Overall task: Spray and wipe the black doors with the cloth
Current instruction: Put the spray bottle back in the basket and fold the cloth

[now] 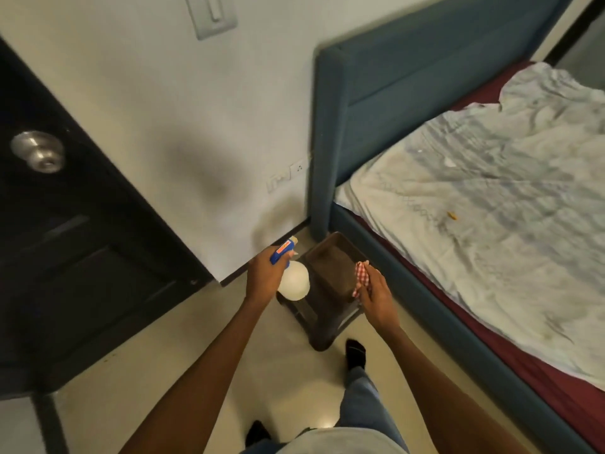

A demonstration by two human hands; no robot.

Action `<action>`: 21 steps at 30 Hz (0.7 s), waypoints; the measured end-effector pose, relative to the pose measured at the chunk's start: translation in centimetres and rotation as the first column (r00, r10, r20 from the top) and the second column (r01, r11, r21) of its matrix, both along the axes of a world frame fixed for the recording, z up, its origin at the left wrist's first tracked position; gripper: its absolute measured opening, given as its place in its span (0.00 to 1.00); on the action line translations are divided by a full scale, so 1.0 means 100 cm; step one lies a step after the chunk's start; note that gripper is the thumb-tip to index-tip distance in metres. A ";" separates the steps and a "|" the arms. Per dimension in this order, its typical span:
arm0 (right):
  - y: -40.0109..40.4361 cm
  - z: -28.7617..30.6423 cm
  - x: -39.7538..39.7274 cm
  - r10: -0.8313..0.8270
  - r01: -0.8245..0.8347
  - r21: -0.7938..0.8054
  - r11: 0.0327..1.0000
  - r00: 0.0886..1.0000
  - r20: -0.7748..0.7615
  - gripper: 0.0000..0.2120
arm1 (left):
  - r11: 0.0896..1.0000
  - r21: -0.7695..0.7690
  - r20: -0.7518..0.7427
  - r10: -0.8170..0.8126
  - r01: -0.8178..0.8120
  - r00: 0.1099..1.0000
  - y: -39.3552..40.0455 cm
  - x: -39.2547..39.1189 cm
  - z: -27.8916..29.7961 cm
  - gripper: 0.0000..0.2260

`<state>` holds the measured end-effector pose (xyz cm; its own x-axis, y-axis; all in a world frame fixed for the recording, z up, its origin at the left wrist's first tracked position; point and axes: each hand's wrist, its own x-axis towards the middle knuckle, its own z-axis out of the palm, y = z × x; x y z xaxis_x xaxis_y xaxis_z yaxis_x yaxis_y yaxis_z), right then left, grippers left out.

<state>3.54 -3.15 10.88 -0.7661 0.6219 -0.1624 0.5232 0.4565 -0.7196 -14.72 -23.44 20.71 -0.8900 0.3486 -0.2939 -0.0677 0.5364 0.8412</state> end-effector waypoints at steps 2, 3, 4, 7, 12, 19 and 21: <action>0.040 -0.010 -0.006 -0.007 0.010 -0.047 0.999 0.997 0.078 0.27 | 0.999 -0.042 0.010 -0.024 0.024 1.000 0.040 -0.006 -0.021 0.17; 0.049 -0.013 -0.007 0.001 0.004 -0.059 0.998 0.996 0.089 0.27 | 0.997 -0.063 0.009 -0.051 0.052 0.999 0.051 -0.008 -0.028 0.17; 0.068 -0.019 -0.012 0.033 -0.026 -0.065 0.998 0.994 0.101 0.27 | 0.994 -0.086 0.014 -0.063 0.064 0.998 0.072 -0.012 -0.039 0.16; 0.115 -0.039 -0.026 0.124 -0.106 -0.123 0.987 0.981 0.149 0.27 | 0.992 -0.125 0.048 -0.019 0.025 0.999 0.127 -0.024 -0.071 0.14; 0.158 -0.079 -0.042 0.287 -0.243 -0.215 0.946 0.936 0.204 0.27 | 0.971 -0.238 0.070 0.011 0.006 0.998 0.191 -0.038 -0.129 0.17; 0.174 -0.116 -0.036 0.198 -0.106 -0.453 0.885 0.967 0.159 0.24 | 0.893 -0.443 0.140 -0.013 0.074 0.990 0.229 -0.054 -0.194 0.19; 0.180 -0.119 -0.034 0.166 -0.072 -0.519 0.851 0.977 0.137 0.24 | 0.886 -0.456 0.145 -0.023 0.087 0.989 0.236 -0.055 -0.205 0.19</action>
<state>0.11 14.80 -1.02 -0.7603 0.3213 -0.5646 0.6237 0.1179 -0.7727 -20.21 0.15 0.19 -0.8153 0.1925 -0.5460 -0.1197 0.8667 0.4843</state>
